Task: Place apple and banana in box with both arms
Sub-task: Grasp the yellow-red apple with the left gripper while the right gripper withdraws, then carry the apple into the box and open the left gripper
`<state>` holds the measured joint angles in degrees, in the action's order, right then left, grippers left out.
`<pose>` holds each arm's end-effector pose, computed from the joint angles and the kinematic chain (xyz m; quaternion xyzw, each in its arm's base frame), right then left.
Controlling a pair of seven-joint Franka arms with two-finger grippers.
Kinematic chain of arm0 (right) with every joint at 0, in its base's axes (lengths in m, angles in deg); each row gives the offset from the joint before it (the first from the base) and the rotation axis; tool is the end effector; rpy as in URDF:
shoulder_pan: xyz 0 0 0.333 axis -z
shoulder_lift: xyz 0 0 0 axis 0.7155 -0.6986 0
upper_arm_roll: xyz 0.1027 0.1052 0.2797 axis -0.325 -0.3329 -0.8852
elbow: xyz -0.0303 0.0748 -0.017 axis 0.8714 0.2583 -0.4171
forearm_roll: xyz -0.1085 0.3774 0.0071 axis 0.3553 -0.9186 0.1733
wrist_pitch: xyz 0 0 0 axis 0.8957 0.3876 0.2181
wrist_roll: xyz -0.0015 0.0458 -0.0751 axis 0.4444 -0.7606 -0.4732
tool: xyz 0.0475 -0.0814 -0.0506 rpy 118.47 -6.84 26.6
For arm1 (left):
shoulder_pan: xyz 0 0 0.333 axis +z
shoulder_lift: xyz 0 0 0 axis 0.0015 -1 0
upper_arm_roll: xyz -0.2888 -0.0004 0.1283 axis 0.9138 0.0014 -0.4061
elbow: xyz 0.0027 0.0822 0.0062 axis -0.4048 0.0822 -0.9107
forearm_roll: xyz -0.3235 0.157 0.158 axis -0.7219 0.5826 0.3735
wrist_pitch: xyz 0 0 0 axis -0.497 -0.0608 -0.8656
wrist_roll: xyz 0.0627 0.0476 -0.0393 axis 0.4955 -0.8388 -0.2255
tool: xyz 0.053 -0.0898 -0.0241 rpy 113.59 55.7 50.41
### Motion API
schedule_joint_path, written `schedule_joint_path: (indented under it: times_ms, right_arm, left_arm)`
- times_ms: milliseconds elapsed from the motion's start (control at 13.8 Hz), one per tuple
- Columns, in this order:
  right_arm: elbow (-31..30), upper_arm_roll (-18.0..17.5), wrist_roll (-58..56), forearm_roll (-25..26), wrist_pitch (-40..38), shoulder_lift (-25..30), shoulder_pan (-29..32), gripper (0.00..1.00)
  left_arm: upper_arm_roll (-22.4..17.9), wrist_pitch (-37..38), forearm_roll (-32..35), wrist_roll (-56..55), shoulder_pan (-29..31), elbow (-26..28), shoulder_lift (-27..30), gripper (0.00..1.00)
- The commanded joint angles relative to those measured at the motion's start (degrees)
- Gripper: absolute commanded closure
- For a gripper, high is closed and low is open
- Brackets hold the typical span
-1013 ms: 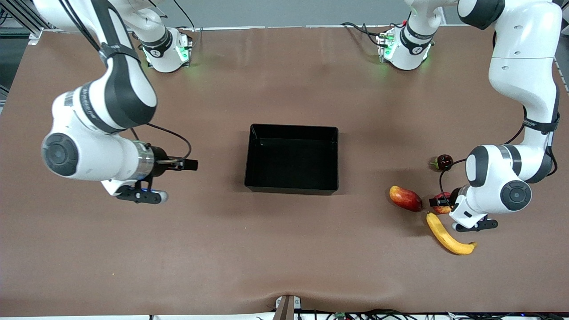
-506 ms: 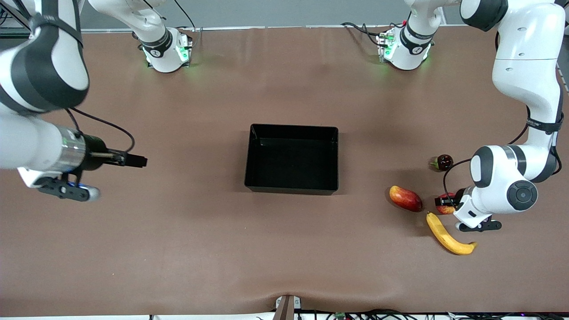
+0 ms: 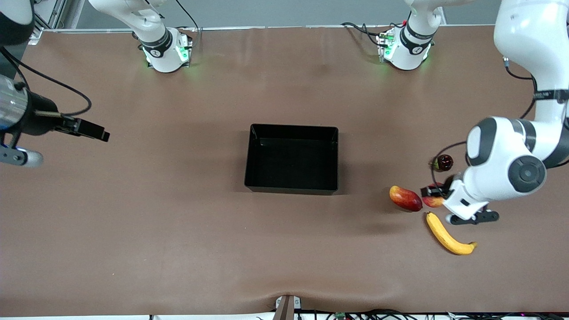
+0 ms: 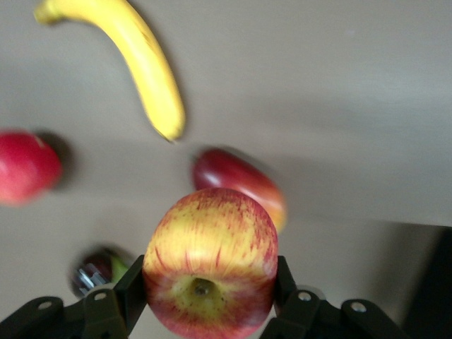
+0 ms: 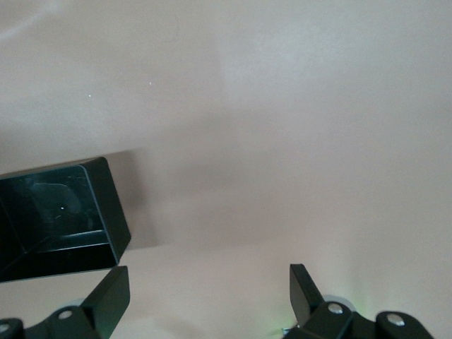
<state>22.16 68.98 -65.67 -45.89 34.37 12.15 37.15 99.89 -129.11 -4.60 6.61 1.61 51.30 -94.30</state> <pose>0.6010 0.0616 0.6385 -0.9901 0.1098 0.0758 0.0429 0.6661 -0.1204 0.3724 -0.9940 -0.0905 0.0615 0.0037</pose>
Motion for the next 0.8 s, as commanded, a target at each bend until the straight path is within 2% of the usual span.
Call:
schedule_joint_path:
  times_ms: [0,145,362,506,723]
  right_arm:
    - [-4.7,-0.6,-2.3,3.1,0.4,5.0,1.6,0.00]
    - [-6.7,-0.6,-4.2,5.0,0.5,7.1,2.4,0.00]
    - [-9.2,-0.6,-7.4,6.3,0.8,10.0,4.3,0.00]
    - [-12.0,-0.6,-9.8,6.8,1.4,12.8,6.0,0.00]
    - [-18.0,-0.7,-13.8,7.2,4.3,17.5,8.9,0.00]
  left_arm:
    - [4.2,1.6,-0.1,-18.2,-4.7,-1.5,-0.3,1.00]
    - [5.9,1.4,0.3,-28.8,-9.7,-1.5,-0.7,1.00]
    - [5.6,0.0,0.3,-38.0,-17.7,-1.5,-2.5,1.00]
    - [5.6,-3.2,0.4,-41.8,-21.0,-0.6,-3.6,1.00]
    - [5.6,-11.9,2.6,-47.7,-24.0,7.8,-4.4,1.00]
